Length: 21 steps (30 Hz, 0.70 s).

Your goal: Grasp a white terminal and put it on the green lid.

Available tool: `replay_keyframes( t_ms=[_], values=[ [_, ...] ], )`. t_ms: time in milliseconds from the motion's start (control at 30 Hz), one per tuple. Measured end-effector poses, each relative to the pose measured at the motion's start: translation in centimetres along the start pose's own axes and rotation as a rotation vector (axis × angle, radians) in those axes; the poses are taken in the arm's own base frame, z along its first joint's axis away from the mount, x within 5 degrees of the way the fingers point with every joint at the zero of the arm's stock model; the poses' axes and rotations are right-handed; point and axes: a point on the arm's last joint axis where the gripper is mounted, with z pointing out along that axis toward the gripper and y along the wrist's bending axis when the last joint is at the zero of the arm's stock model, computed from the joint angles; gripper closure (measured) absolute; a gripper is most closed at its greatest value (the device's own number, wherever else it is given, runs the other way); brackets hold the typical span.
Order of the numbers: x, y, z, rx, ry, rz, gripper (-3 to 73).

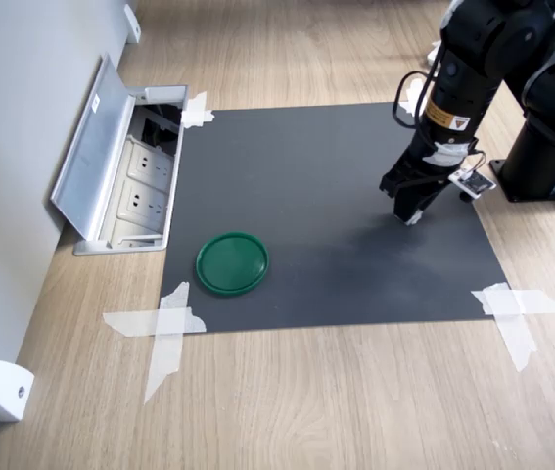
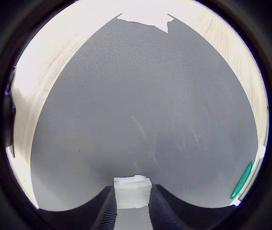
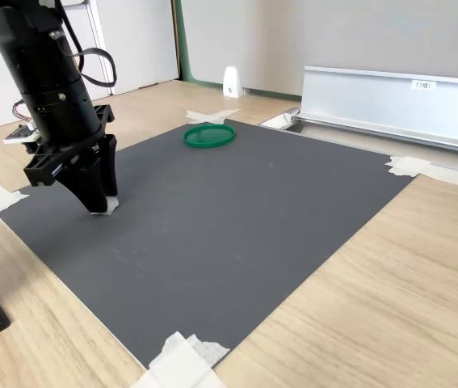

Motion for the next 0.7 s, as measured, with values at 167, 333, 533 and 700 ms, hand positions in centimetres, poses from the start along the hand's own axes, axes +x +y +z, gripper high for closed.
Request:
replay_keyframes(
  t_ms=[167,333,533,700],
  values=[
    [0.0,0.0,0.0,-0.005,-0.001,0.027,43.5],
    [0.0,0.0,0.0,-0.006,-0.001,0.104,43.5],
    [0.4,-2.2,-1.5,0.057,-0.022,0.433,43.5],
    [1.4,-6.0,-3.8,0.14,-0.046,0.737,43.5]
  ],
)
